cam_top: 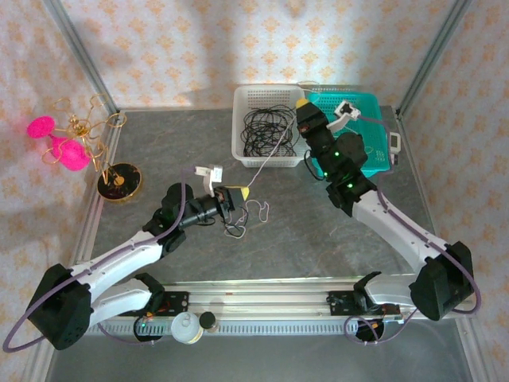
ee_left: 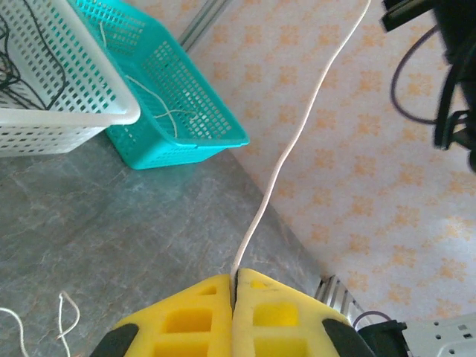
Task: Untangle the cables
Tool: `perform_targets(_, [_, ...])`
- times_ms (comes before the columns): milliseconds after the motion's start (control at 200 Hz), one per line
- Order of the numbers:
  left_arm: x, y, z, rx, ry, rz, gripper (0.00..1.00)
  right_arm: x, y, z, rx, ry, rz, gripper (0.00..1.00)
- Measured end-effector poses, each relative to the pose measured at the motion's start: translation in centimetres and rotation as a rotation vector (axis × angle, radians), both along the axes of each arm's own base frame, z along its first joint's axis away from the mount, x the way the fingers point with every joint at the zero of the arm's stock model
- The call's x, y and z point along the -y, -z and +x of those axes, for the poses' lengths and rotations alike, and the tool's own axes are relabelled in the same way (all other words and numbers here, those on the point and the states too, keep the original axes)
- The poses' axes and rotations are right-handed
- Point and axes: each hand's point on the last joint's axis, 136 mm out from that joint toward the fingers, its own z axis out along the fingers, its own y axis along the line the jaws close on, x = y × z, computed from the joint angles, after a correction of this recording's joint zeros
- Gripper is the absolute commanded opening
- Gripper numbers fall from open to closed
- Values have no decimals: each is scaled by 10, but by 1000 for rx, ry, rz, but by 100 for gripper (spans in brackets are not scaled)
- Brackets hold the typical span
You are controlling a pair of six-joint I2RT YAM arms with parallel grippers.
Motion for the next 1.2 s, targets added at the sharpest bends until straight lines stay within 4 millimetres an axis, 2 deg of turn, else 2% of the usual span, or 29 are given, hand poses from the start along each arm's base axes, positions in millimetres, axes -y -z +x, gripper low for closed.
perform_targets(170, [2, -3, -6, 26, 17, -43, 0, 22, 32, 8, -72, 127, 20, 0])
perform_targets(230, [3, -5, -7, 32, 22, -55, 39, 29, 39, 9, -90, 169, 13, 0])
perform_targets(245, [4, -6, -7, 33, 22, -59, 46, 31, 41, 10, -95, 182, 12, 0])
perform_targets(385, [3, -4, -8, 39, 21, -76, 62, 54, 41, 12, -101, 269, -53, 0])
perform_targets(541, [2, 7, -7, 37, 11, -53, 68, 93, 29, 24, -111, 396, -249, 0])
perform_targets(656, [3, 13, -5, 43, 12, -29, 69, 118, 14, 34, -110, 480, -413, 0])
perform_targets(756, [3, 17, 0, 41, -3, -12, 70, 133, 19, 53, -137, 516, -541, 0])
perform_targets(851, [4, 19, 7, 24, -21, 1, 71, 147, 48, 80, -210, 528, -660, 0])
perform_targets(1041, [5, 19, 13, 3, -37, 1, 72, 162, 130, 143, -403, 451, -868, 0])
perform_targets(1201, [5, 25, 16, -38, -49, 26, 72, 168, 186, 172, -512, 407, -961, 0])
